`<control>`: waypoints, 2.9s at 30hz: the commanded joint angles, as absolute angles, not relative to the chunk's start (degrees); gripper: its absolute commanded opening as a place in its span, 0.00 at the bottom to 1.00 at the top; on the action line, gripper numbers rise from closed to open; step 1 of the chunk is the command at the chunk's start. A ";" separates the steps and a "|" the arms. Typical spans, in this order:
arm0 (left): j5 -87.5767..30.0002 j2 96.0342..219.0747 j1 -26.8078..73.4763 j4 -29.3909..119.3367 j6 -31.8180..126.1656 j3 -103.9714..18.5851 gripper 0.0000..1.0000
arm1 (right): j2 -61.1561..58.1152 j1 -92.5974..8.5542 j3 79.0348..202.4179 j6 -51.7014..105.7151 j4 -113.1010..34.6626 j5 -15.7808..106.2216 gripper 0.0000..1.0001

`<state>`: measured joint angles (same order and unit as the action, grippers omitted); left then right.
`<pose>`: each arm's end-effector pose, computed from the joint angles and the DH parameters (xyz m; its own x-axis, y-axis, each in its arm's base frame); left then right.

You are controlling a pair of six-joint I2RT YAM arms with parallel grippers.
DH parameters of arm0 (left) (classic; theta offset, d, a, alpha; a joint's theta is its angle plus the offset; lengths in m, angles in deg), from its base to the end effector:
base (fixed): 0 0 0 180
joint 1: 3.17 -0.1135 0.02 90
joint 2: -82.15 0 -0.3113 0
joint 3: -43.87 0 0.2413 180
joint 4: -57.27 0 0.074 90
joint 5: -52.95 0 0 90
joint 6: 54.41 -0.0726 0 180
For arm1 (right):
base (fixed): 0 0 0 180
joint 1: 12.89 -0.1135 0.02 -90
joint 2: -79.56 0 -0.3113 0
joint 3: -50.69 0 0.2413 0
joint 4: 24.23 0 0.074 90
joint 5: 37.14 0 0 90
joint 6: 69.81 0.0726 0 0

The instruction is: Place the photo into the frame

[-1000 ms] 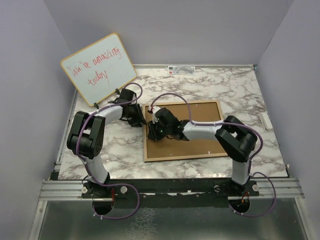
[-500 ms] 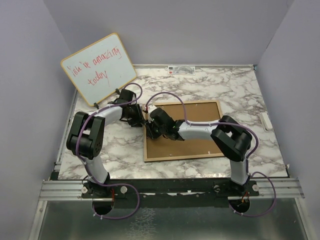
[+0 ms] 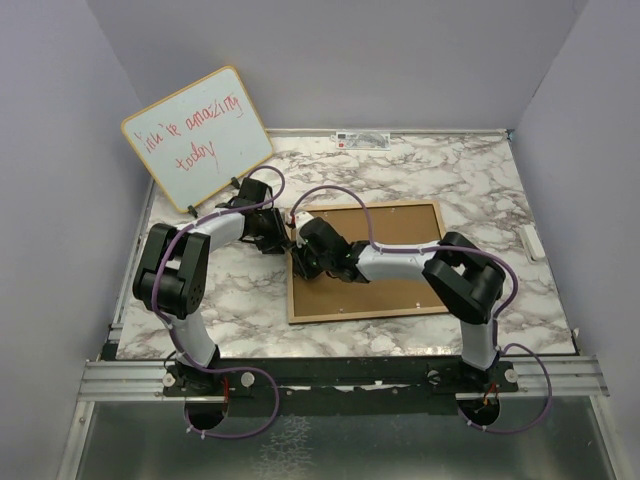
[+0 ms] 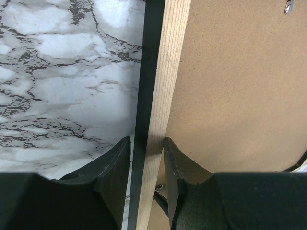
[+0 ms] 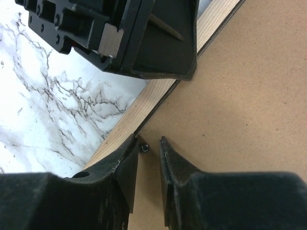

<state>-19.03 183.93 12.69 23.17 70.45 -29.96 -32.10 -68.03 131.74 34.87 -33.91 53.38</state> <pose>0.3438 -0.1210 0.1788 -0.9255 -0.3021 -0.2284 -0.1580 0.8561 -0.4921 0.2603 0.3725 0.1852 -0.5645 -0.3670 -0.7394 -0.6962 0.6929 0.1876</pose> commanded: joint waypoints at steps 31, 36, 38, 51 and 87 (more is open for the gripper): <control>-21.36 183.88 12.74 20.73 68.47 -27.26 0.35 | -25.48 -68.51 128.05 38.43 -35.63 50.87 0.30; -21.33 183.84 12.74 20.66 68.38 -27.14 0.35 | -27.29 -68.52 128.69 38.14 -36.74 51.19 0.23; -21.32 183.84 12.74 20.67 68.30 -27.11 0.35 | -27.93 -68.53 128.87 37.89 -37.01 51.34 0.21; -21.32 184.12 12.79 20.74 68.21 -27.04 0.35 | -30.99 -68.53 129.84 36.83 -38.54 52.06 0.14; -21.23 183.76 12.74 20.71 68.55 -26.77 0.35 | -32.23 -67.91 132.24 38.47 -38.53 52.00 0.27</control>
